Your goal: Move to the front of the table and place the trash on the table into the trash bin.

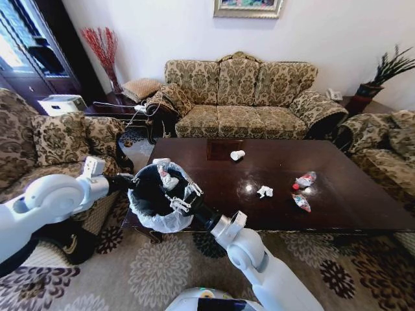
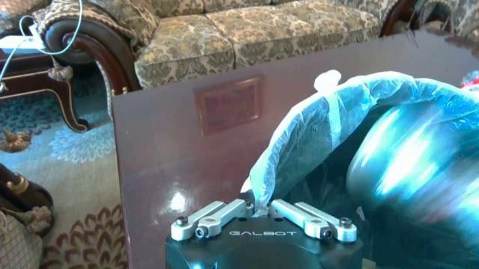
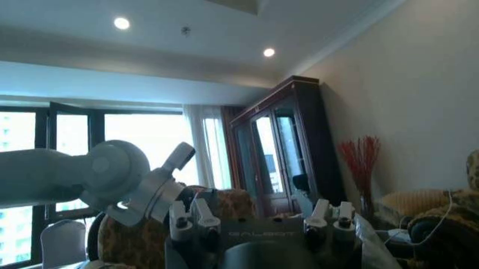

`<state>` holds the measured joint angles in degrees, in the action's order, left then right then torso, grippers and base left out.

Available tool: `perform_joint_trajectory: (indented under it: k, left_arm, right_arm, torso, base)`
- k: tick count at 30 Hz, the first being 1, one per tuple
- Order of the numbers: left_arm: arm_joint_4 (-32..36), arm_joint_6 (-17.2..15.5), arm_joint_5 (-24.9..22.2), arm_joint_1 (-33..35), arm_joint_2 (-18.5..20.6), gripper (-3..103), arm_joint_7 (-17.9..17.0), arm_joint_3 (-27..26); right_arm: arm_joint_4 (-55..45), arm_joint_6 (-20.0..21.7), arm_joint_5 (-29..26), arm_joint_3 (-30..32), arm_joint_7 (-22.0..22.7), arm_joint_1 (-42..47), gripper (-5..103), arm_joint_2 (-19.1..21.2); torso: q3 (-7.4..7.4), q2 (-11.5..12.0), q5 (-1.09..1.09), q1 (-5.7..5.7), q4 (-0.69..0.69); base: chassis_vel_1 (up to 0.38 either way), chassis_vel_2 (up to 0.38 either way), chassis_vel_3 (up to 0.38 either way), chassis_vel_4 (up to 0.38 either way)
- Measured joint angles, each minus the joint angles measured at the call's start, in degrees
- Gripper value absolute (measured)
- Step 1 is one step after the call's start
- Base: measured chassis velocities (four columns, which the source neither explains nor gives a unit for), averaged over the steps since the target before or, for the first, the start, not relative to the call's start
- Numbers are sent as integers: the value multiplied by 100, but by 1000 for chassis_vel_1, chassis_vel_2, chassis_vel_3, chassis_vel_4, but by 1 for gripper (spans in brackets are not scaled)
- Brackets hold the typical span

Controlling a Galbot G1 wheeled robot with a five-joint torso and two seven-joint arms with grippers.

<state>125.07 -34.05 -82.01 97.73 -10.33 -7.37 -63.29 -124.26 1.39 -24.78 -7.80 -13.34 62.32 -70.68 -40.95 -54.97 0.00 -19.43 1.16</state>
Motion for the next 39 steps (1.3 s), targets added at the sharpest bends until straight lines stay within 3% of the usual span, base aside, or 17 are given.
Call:
perform_joint_trajectory:
  k: [1,3,5,7,9,11,15,16,17,19,23,27,35,39]
  left_arm:
    - [-1,1,0,-1,-3,0,0,0]
    - [-27,20,5,-3,-71,0,-1,8]
    - [-38,20,14,-2,-112,0,2,15]
    - [-121,13,59,-11,-197,0,-31,17]
    - [-182,13,90,-14,-226,0,-31,17]
    - [-438,43,154,-35,-299,0,-12,10]
    - [-786,107,187,-111,-377,0,-3,-50]
    - [-843,167,223,-123,-423,0,4,-64]
    - [-843,167,223,-123,-423,0,4,-64]
    - [-818,224,290,-121,-545,0,42,-71]
    - [-673,242,427,-100,-709,0,74,-34]
    - [-432,239,481,-78,-844,0,125,-23]
    - [-38,201,482,-45,-1036,0,123,-8]
    - [44,193,478,-44,-1085,0,122,10]
  right_arm:
    - [-2,-3,3,0,-5,4,70,2]
    - [-13,-145,77,-5,-139,68,86,58]
    - [-48,-255,88,11,-199,102,86,97]
    - [-263,-459,-19,232,-142,281,96,98]
    - [-323,-498,88,380,-86,381,99,85]
    - [-323,-747,640,886,51,802,100,69]
    - [10,-1003,1186,1590,735,1449,100,69]
    - [271,-1000,1571,1907,1084,1667,100,64]
    - [271,-1000,1571,1907,1084,1667,100,64]
    - [773,-933,1906,2281,1552,1820,100,30]
    - [1258,-635,1494,2475,2003,1748,100,-94]
    - [1768,-406,1404,2707,2156,1568,100,-243]
    - [2505,-193,868,2776,2336,1127,100,-311]
    - [2903,-322,722,2777,2423,806,100,-351]
  torso:
    - [0,0,0,0,0]
    - [0,0,0,0,0]
    - [0,0,0,0,1]
    - [0,0,1,0,0]
    - [0,0,0,0,0]
    - [1,0,0,0,0]
    - [1,0,0,0,0]
    - [1,0,1,0,0]
    - [1,0,1,0,0]
    - [1,0,1,0,-1]
    - [1,0,1,0,0]
    - [0,0,-1,0,1]
    - [0,0,0,0,1]
    - [0,0,6,0,0]
  base:
    - [0,0,0,0]
    - [0,0,0,0]
    - [0,0,0,0]
    - [0,0,0,0]
    - [0,0,0,0]
    - [0,0,0,0]
    - [0,0,0,0]
    - [0,0,0,0]
    - [0,0,0,0]
    - [0,0,0,0]
    - [0,0,0,0]
    - [-24,-25,25,32]
    - [-138,-137,139,151]
    - [-260,-260,244,251]
